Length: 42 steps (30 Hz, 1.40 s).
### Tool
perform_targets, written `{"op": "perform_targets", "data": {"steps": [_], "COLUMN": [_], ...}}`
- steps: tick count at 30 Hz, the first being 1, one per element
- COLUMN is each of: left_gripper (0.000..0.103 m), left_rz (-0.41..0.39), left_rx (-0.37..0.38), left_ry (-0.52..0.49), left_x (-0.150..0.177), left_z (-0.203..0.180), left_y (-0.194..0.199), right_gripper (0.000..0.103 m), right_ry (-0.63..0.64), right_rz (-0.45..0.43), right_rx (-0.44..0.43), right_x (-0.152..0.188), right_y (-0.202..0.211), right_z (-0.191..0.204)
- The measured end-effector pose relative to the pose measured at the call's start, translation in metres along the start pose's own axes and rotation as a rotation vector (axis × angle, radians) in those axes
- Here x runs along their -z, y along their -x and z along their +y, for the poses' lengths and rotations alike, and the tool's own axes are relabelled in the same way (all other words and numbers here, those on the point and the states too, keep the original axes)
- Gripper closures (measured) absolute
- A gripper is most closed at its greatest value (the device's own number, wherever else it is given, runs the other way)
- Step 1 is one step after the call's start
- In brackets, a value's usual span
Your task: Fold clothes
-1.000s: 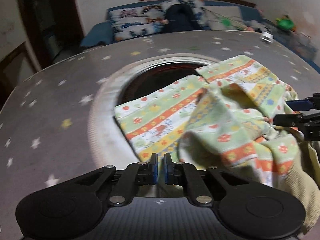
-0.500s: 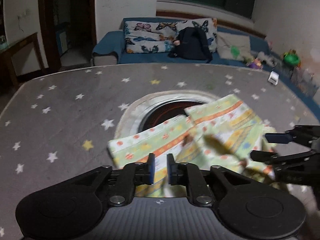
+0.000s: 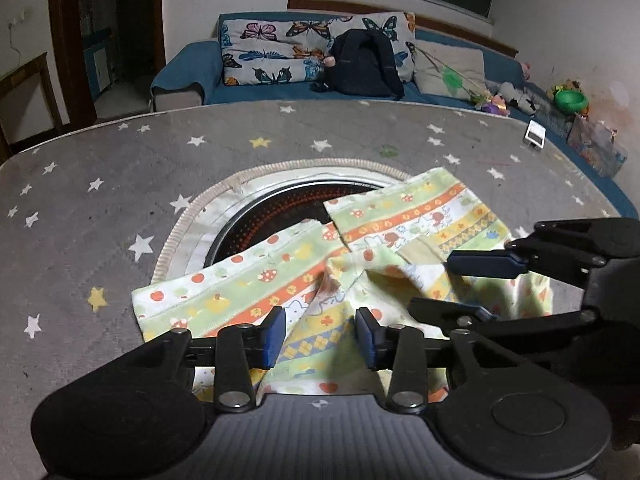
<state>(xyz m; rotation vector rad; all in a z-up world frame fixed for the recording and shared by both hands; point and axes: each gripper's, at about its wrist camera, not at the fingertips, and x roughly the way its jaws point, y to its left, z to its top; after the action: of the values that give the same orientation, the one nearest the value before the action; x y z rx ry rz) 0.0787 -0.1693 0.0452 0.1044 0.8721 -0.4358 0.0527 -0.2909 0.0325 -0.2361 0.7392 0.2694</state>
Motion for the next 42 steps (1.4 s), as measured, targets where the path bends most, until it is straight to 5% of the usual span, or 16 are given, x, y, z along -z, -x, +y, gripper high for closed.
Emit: {"op": "perform_targets", "data": {"steps": [3, 11, 23, 37, 42], "left_gripper": [0.081, 0.092, 0.094, 0.094, 0.093], "left_rz": [0.016, -0.008, -0.05, -0.093, -0.104], "left_rx": [0.009, -0.036, -0.097, -0.172, -0.143], "left_ry": [0.004, -0.006, -0.002, 0.018, -0.005], "left_x": [0.003, 0.011, 0.028, 0.065, 0.053], "left_z": [0.002, 0.004, 0.013, 0.036, 0.025], "left_y": [-0.005, 0.005, 0.03, 0.066, 0.066], "right_gripper": [0.069, 0.096, 0.098, 0.098, 0.098], "right_ry": [0.014, -0.032, -0.07, -0.168, -0.234], "right_rz": [0.021, 0.017, -0.032, -0.043, -0.028], "right_rx": [0.015, 0.059, 0.153, 0.252, 0.304], "right_x": [0.0, 0.008, 0.027, 0.086, 0.118], "right_y": [-0.012, -0.009, 0.031, 0.089, 0.11], "right_z": [0.004, -0.004, -0.027, -0.062, -0.078]}}
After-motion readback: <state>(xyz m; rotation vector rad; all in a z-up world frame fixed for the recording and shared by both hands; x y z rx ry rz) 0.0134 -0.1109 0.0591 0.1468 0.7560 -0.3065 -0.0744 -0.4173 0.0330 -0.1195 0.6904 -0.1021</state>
